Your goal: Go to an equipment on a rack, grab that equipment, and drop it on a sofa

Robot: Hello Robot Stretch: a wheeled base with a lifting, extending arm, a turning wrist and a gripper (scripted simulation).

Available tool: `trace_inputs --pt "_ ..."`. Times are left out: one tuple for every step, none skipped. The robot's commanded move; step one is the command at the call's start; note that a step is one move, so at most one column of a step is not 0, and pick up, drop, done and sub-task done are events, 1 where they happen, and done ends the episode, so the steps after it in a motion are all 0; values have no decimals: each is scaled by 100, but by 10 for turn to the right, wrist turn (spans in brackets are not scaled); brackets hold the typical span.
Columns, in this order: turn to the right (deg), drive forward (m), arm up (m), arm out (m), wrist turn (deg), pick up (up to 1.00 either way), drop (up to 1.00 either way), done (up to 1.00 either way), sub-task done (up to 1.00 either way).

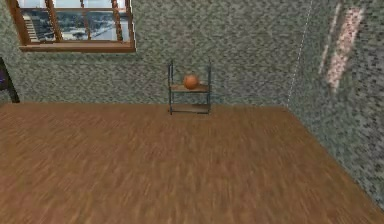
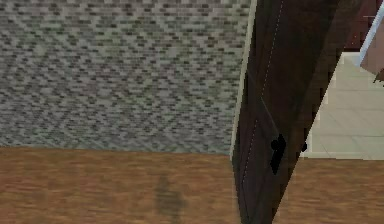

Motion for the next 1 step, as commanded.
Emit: trace_inputs --pt "90 0 0 0 0 0 0 0 0"
